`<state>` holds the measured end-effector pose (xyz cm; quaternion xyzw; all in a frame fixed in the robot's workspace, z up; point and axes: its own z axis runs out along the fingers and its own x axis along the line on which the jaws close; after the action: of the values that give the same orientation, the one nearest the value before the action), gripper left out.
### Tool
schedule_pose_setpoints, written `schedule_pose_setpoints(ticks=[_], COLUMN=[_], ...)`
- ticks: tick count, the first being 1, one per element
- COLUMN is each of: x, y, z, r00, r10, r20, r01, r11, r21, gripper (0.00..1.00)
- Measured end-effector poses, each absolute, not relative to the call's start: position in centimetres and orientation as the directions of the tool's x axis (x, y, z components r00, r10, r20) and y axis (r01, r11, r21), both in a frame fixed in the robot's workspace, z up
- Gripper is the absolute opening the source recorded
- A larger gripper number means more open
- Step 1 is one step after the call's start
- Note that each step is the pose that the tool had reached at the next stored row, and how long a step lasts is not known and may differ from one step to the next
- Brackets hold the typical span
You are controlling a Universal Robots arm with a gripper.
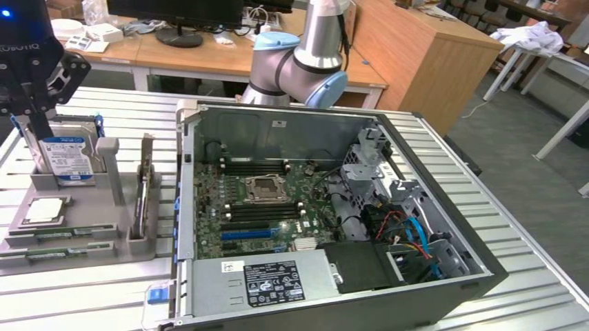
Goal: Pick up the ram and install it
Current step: 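Pick up the ram and move it above insertion slot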
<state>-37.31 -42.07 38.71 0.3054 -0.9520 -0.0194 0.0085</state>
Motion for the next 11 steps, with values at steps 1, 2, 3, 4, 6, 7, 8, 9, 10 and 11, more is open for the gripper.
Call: schedule_pose_setpoints(ticks=[1, 2, 3, 4, 6, 7, 8, 9, 10, 11], x=[-37.3, -37.3, -37.31, -37.31, -37.31, -37.31, -37.3, -37.31, -37.31, -37.31], y=[-42.07, -42.07, -42.07, -42.07, -42.07, -42.07, -42.07, -42.07, -42.07, -42.07], z=[38.71, 38.7, 38.7, 38.7, 38.69, 38.69, 38.68, 38.68, 38.68, 38.67], r00=[-0.803, -0.792, -0.78, -0.768, -0.745, -0.733, -0.721, -0.707, -0.694, -0.681], r10=[-0.596, -0.611, -0.626, -0.64, -0.667, -0.68, -0.693, -0.707, -0.72, -0.732], r20=[0.004, 0.004, 0.004, 0.004, 0.005, 0.005, 0.005, 0.005, 0.005, 0.005], r01=[-0.596, -0.61, -0.625, -0.639, -0.666, -0.68, -0.693, -0.706, -0.719, -0.731], r11=[0.802, 0.791, 0.779, 0.768, 0.744, 0.732, 0.72, 0.707, 0.694, 0.681], r21=[0.042, 0.042, 0.042, 0.042, 0.042, 0.042, 0.042, 0.042, 0.042, 0.042], gripper=[0.11, 0.11, 0.11, 0.11, 0.11, 0.11, 0.11, 0.11, 0.11, 0.11])
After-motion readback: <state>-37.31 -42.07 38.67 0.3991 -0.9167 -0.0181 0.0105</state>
